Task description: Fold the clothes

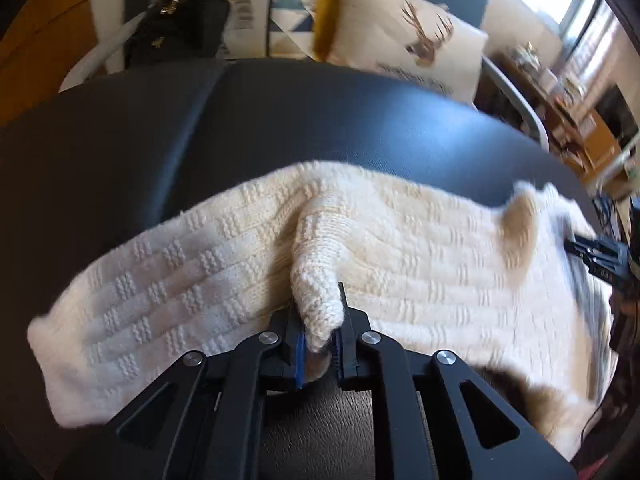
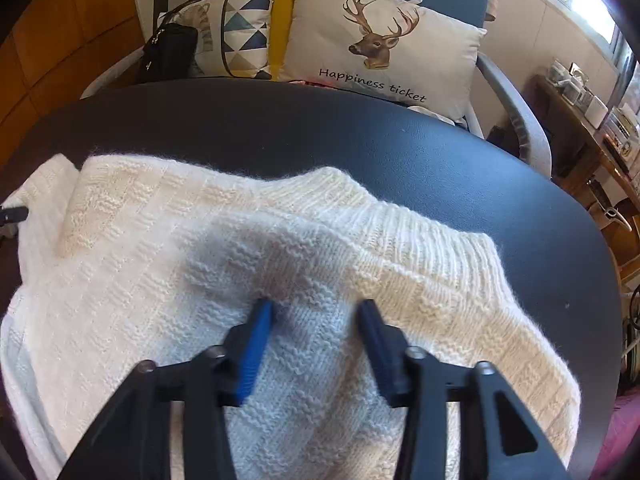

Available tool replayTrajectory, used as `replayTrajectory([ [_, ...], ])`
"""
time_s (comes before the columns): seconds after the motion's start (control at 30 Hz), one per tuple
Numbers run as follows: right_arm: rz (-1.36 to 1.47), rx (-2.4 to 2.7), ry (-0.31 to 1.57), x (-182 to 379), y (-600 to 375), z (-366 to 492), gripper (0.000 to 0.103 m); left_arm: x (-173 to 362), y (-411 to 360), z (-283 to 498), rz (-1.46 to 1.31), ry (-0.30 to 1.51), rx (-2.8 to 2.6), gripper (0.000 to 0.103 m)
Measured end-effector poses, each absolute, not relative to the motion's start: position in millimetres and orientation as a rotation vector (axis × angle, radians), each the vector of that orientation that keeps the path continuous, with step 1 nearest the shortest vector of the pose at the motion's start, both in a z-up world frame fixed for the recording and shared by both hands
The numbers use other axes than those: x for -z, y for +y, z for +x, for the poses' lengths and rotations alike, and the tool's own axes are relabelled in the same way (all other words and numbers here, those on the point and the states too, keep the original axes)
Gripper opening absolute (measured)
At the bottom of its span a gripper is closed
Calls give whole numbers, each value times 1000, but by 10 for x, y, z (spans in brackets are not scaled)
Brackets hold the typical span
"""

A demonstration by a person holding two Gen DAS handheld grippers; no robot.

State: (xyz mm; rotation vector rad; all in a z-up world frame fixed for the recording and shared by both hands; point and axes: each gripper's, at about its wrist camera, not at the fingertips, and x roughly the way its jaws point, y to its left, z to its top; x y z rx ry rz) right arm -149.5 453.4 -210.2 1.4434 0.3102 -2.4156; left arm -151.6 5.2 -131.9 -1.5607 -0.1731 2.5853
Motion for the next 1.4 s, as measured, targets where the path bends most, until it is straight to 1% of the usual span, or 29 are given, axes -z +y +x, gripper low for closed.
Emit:
replayTrajectory([
  [0.03,1446,2425,313,2085,4511,-1498,8,1235,-46,-1530,-1537,-193,-2622,9],
  [0.2,1430,2439,291,1997,4266,-1688,7,811,-536,-1603,-1410,-293,-2804,9],
  [0.23,1417,2441,273,1948,4203,-1756,3,726,-634,-1618,-1382,-314,-2840,9],
  [0.27,1403,2444,256,1898,4141,-1824,3,642,-732,-1632,-1354,-335,-2875,9],
  [0.37,1317,2443,221,1629,3805,-2083,3,387,-1026,-1676,-1263,-398,-2978,9],
  [0.43,1245,2427,239,1455,3462,-2227,3,234,-1220,-1702,-1209,-434,-3041,9],
  [0.53,1237,2344,267,1469,2919,-2431,4,420,-1456,-1656,-1383,-301,-3048,10],
  [0.57,1265,2295,241,1537,2792,-2478,10,482,-1535,-1641,-1440,-255,-3047,11],
  [0.63,1332,2187,157,1700,2609,-2559,15,650,-1736,-1571,-1575,-198,-3031,11],
  [0.7,1381,2209,89,1723,2932,-2422,15,817,-1884,-1460,-1680,-167,-2985,12],
  [0.73,1403,2238,56,1715,3162,-2324,19,877,-1968,-1385,-1705,-171,-2986,13],
  [0.8,1448,2295,-12,1698,3622,-2128,21,961,-2080,-1226,-1756,-179,-2952,16],
  [0.9,1513,2378,-118,1674,4313,-1835,22,925,-2245,-1056,-1765,-274,-2927,18],
  [0.93,1534,2405,-155,1666,4543,-1737,23,889,-2304,-995,-1764,-312,-2918,21],
  [1.0,1577,2457,-230,1650,5003,-1541,26,884,-2350,-846,-1771,-384,-2878,22],
  [1.07,1618,2507,-309,1634,5463,-1345,27,831,-2399,-750,-1780,-456,-2835,26],
  [1.13,1673,2523,-298,1724,5696,-1110,29,779,-2331,-686,-1799,-413,-2825,30],
  [1.17,1702,2525,-281,1783,5781,-988,32,812,-2246,-753,-1811,-375,-2834,31],
  [1.27,1789,2531,-226,1962,6037,-620,37,874,-2093,-810,-1883,-323,-2804,32],
  [1.3,1819,2532,-207,2021,6123,-497,42,877,-2060,-787,-1897,-329,-2796,32],
  [1.37,1877,2533,-170,2140,6294,-252,48,865,-2006,-723,-1910,-376,-2772,32],
  [1.4,1855,2561,-92,2173,6274,-188,52,854,-1990,-698,-1906,-421,-2761,32],
])
